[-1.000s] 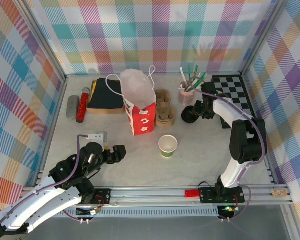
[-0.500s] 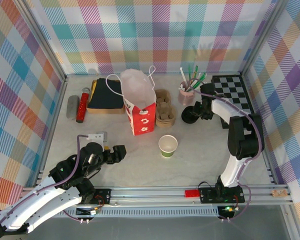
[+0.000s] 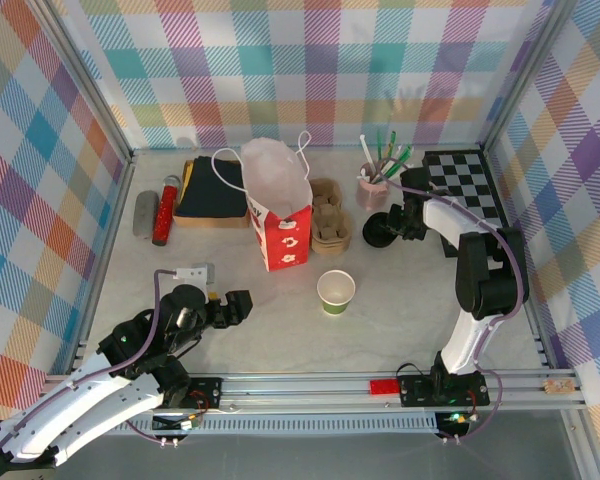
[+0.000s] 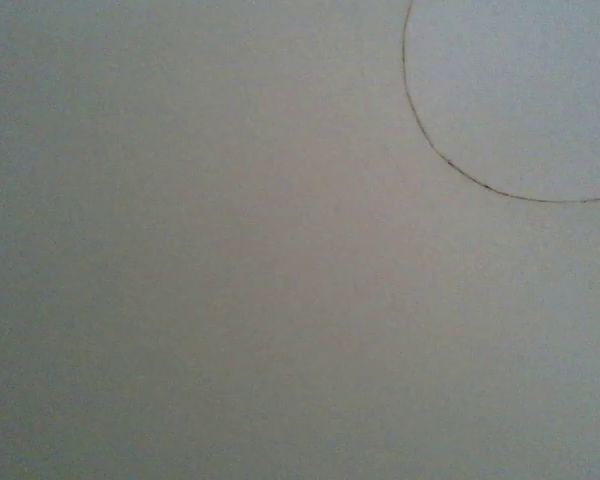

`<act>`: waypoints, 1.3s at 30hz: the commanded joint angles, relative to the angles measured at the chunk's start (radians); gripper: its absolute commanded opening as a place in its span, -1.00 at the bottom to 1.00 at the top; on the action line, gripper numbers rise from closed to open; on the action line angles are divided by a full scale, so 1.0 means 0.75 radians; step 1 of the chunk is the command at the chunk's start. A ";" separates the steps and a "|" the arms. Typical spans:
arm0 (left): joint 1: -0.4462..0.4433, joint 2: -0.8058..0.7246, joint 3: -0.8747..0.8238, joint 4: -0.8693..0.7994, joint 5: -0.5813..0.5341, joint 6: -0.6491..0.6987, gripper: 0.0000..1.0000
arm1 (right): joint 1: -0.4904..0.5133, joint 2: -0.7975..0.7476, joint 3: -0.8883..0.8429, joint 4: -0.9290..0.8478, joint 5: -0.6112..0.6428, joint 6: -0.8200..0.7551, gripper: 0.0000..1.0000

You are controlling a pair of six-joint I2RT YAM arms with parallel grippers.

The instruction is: Pack the takeout coffee

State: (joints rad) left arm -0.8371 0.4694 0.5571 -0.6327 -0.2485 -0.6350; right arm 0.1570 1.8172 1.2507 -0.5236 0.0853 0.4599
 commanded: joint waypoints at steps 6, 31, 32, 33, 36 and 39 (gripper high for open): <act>0.001 -0.029 0.007 -0.056 -0.033 0.010 0.85 | -0.007 -0.029 0.001 -0.021 -0.005 0.002 -0.63; 0.001 -0.047 0.015 -0.069 -0.044 0.014 0.85 | -0.007 -0.099 0.061 -0.089 -0.026 -0.021 -0.80; 0.001 -0.047 0.015 -0.069 -0.043 0.014 0.85 | -0.007 -0.100 0.071 -0.097 -0.022 -0.025 -0.80; 0.001 -0.049 0.017 -0.069 -0.045 0.016 0.85 | -0.007 -0.103 0.077 -0.104 -0.020 -0.026 -0.80; 0.001 -0.049 0.019 -0.069 -0.044 0.016 0.85 | -0.007 -0.111 0.105 -0.130 -0.001 -0.038 -0.80; 0.001 -0.053 0.021 -0.071 -0.047 0.016 0.85 | -0.007 -0.117 0.135 -0.156 0.016 -0.052 -0.79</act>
State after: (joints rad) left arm -0.8371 0.4473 0.5571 -0.6643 -0.2642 -0.6346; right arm 0.1570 1.7710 1.3132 -0.6029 0.0879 0.4454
